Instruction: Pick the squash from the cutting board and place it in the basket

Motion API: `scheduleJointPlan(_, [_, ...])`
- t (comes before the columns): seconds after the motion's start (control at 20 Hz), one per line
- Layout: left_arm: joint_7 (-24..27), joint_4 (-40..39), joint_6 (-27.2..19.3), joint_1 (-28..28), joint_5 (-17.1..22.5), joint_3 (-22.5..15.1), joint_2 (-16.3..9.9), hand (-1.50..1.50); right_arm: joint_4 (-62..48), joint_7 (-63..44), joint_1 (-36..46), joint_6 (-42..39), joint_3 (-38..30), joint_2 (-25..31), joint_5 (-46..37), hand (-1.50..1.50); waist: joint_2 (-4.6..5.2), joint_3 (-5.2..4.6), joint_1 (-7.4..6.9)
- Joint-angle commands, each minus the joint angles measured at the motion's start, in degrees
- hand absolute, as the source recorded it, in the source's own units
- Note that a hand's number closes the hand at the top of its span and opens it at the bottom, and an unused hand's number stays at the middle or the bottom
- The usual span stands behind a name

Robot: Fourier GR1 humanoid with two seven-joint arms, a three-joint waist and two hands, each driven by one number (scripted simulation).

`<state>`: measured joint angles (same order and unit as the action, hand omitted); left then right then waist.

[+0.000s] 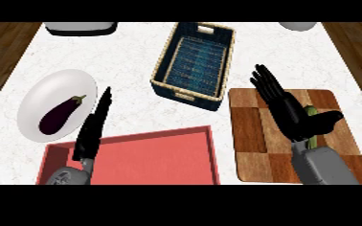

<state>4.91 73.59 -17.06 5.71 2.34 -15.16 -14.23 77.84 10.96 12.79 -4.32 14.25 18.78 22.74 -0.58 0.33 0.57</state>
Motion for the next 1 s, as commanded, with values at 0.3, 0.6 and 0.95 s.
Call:
scheduleJointPlan(0.3, [-6.13, 6.71, -0.46, 3.31, 5.98, 10.22, -5.03, 0.0, -5.95, 16.59, -11.2, 0.91, -22.55, 17.14, 1.28, 1.5, 0.22, -0.09, 1.57])
scheduleJointPlan(0.6, [-10.02, 9.05, 2.72, 5.03, 7.61, 11.64, -8.71, 0.0, -9.43, 10.55, -7.57, 34.96, -23.44, 9.37, -12.27, -1.5, 0.45, -0.45, -0.65])
scheduleJointPlan(0.95, [-11.52, 9.61, 2.52, 3.5, 7.32, 11.25, -8.22, 0.0, -4.48, -15.93, -10.45, 43.64, -19.12, 21.78, -23.26, -1.5, 0.15, -0.75, -0.01])
